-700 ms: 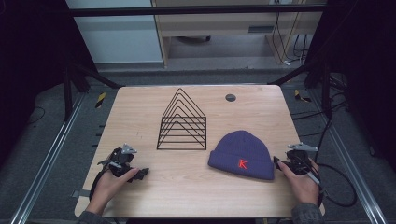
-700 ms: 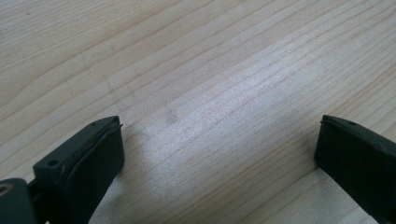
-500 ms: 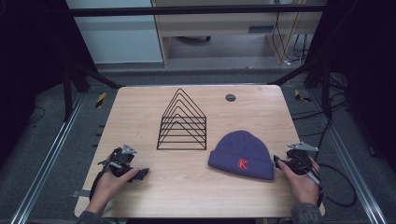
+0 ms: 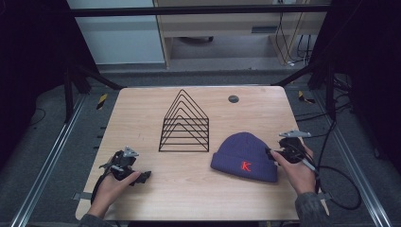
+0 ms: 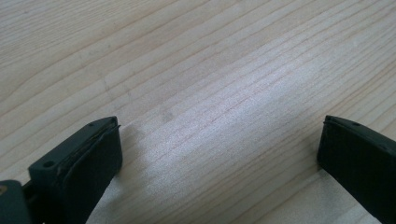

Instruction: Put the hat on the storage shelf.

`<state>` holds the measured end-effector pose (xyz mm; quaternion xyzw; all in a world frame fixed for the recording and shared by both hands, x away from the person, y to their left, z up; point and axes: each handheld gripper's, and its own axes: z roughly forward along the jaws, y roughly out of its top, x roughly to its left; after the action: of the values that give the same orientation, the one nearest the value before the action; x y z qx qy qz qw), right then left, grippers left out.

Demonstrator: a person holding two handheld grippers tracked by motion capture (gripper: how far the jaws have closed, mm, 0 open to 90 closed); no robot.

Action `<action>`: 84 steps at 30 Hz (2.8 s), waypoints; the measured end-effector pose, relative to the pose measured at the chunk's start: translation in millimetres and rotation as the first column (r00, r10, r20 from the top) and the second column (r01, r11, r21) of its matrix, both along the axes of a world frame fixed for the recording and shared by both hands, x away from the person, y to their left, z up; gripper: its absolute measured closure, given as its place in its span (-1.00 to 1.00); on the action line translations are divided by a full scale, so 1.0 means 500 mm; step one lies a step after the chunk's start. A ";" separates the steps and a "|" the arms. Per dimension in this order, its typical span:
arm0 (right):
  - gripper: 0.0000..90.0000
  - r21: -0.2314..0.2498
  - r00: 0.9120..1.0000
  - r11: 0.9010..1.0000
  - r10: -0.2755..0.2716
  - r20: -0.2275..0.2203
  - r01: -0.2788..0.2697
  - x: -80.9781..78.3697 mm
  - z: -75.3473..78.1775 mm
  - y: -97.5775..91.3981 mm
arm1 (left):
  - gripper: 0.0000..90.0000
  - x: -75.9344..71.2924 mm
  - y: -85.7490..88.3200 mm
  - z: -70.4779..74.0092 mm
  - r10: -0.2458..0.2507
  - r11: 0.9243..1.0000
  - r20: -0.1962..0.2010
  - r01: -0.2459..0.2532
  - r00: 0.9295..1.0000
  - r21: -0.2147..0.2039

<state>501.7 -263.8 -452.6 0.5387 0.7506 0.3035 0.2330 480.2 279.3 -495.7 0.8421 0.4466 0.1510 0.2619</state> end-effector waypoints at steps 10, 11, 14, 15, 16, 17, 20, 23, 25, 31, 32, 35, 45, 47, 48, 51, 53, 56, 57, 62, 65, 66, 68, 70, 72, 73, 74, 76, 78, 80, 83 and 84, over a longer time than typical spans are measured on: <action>-0.06 -0.027 0.987 0.992 0.121 -0.102 -0.124 0.105 0.006 0.048 | -1.00 0.000 -0.001 0.001 0.000 1.000 -0.007 0.000 1.000 0.002; -0.04 -0.029 0.986 0.991 0.126 -0.107 -0.130 0.115 0.006 0.052 | -1.00 0.000 -0.001 0.001 -0.001 1.000 -0.007 0.001 1.000 0.002; 0.02 -0.034 0.985 0.989 0.137 -0.106 -0.142 0.137 0.010 0.063 | -1.00 0.000 -0.001 0.001 -0.003 1.000 -0.009 0.003 1.000 0.003; 0.04 -0.040 0.984 0.989 0.140 -0.114 -0.145 0.143 0.012 0.068 | -1.00 0.000 -0.001 0.001 -0.004 1.000 -0.009 0.004 1.000 0.002; 0.06 -0.042 0.983 0.988 0.142 -0.115 -0.148 0.148 0.013 0.071 | -1.00 0.001 -0.001 0.001 -0.005 1.000 -0.009 0.005 1.000 0.003; 0.09 -0.043 0.983 0.988 0.142 -0.118 -0.148 0.152 0.015 0.073 | -1.00 0.001 -0.001 0.001 -0.006 1.000 -0.010 0.006 1.000 0.004; 0.15 -0.011 0.983 0.990 0.138 -0.124 -0.140 0.162 0.018 0.078 | -1.00 0.001 -0.002 0.001 -0.005 1.000 -0.008 0.005 1.000 0.001; 0.21 -0.010 0.981 0.988 0.150 -0.122 -0.152 0.169 0.020 0.085 | -1.00 0.002 -0.002 0.001 -0.011 1.000 -0.008 0.011 1.000 0.001; 0.23 0.000 0.980 0.988 0.153 -0.125 -0.154 0.173 0.018 0.091 | -1.00 0.003 -0.003 0.001 -0.015 1.000 -0.010 0.015 1.000 0.002; 0.25 -0.010 0.979 0.991 0.131 -0.158 -0.134 0.185 -0.004 0.099 | -1.00 0.004 -0.002 0.001 -0.022 1.000 -0.012 0.022 1.000 0.005; 0.25 -0.003 0.978 0.992 0.125 -0.168 -0.128 0.186 -0.011 0.099 | -1.00 0.004 -0.002 0.001 -0.023 1.000 -0.012 0.023 1.000 0.005; 0.23 0.002 0.975 0.993 0.118 -0.189 -0.120 0.187 -0.020 0.101 | -1.00 0.004 -0.002 0.001 -0.024 1.000 -0.012 0.024 1.000 0.005; 0.38 0.012 0.962 0.992 0.121 -0.244 -0.122 0.187 -0.043 0.109 | -1.00 0.004 -0.003 0.001 -0.023 1.000 -0.011 0.023 1.000 0.003; 0.54 0.012 0.959 0.989 0.145 -0.245 -0.146 0.185 -0.045 0.110 | -1.00 0.004 -0.003 0.001 -0.023 1.000 -0.011 0.023 1.000 0.003; 0.60 0.005 0.959 0.987 0.155 -0.237 -0.158 0.183 -0.045 0.111 | -1.00 0.004 -0.003 0.001 -0.023 1.000 -0.012 0.023 1.000 0.003; 0.75 -0.008 0.956 0.982 0.182 -0.229 -0.189 0.179 -0.042 0.113 | -1.00 0.004 -0.003 0.001 -0.025 1.000 -0.011 0.025 1.000 0.003; 0.79 -0.003 0.957 0.981 0.189 -0.220 -0.195 0.175 -0.037 0.111 | -1.00 0.004 -0.002 0.001 -0.025 1.000 -0.009 0.025 1.000 0.003; 0.80 0.039 0.960 0.978 0.211 -0.185 -0.207 0.160 -0.017 0.107 | -1.00 0.004 -0.003 0.001 -0.024 1.000 -0.011 0.024 1.000 0.004; 0.80 0.032 0.960 0.975 0.221 -0.174 -0.219 0.154 -0.009 0.106 | -1.00 0.004 -0.002 0.001 -0.024 1.000 -0.011 0.024 1.000 0.004; 0.80 0.038 0.961 0.966 0.257 -0.104 -0.254 0.113 0.046 0.100 | -1.00 0.003 -0.003 0.001 -0.021 1.000 -0.008 0.021 1.000 0.002; 0.81 0.035 0.957 0.958 0.286 -0.040 -0.285 0.080 0.086 0.100 | -1.00 0.002 -0.004 0.000 -0.012 1.000 -0.006 0.011 1.000 -0.002; 0.81 0.031 0.954 0.954 0.298 -0.011 -0.298 0.066 0.102 0.099 | -1.00 0.001 -0.005 0.000 -0.011 1.000 -0.006 0.011 1.000 -0.003; 0.81 0.041 0.952 0.951 0.306 0.027 -0.307 0.044 0.126 0.098 | -1.00 0.001 -0.005 0.001 -0.009 1.000 -0.008 0.009 1.000 -0.001; 0.81 0.046 0.947 0.947 0.315 0.062 -0.318 0.025 0.146 0.095 | -1.00 0.000 -0.005 0.001 -0.009 1.000 -0.007 0.009 1.000 0.000; 0.81 0.074 0.945 0.944 0.316 0.083 -0.322 0.007 0.163 0.091 | -1.00 0.000 -0.005 0.000 -0.011 1.000 -0.008 0.011 1.000 -0.003; 0.81 0.078 0.945 0.944 0.314 0.092 -0.322 0.001 0.170 0.090 | -1.00 0.000 -0.005 0.000 -0.012 1.000 -0.008 0.012 1.000 -0.002; 0.81 0.080 0.943 0.943 0.315 0.103 -0.324 -0.007 0.178 0.089 | -1.00 0.000 -0.005 0.001 -0.014 1.000 -0.010 0.014 1.000 -0.001; 0.81 0.079 0.940 0.941 0.318 0.125 -0.329 -0.022 0.194 0.084 | -1.00 0.001 -0.005 0.001 -0.016 1.000 -0.010 0.016 1.000 0.000; 0.81 0.073 0.937 0.940 0.321 0.140 -0.333 -0.029 0.206 0.081 | -1.00 0.001 -0.005 0.001 -0.016 1.000 -0.010 0.016 1.000 -0.001; 0.81 0.064 0.934 0.940 0.322 0.154 -0.334 -0.031 0.214 0.077 | -1.00 0.001 -0.005 0.001 -0.015 1.000 -0.010 0.015 1.000 -0.001; 0.81 0.061 0.934 0.942 0.315 0.168 -0.329 -0.029 0.229 0.069 | -1.00 0.001 -0.006 0.001 -0.013 1.000 -0.010 0.013 1.000 -0.001; 0.82 0.061 0.934 0.943 0.314 0.172 -0.328 -0.028 0.233 0.067 | -1.00 0.001 -0.006 0.001 -0.014 1.000 -0.010 0.014 1.000 -0.001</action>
<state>487.7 -230.3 -336.3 0.3927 0.7932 0.4127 0.2153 480.5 276.4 -495.4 0.8458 0.4421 0.1447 0.2611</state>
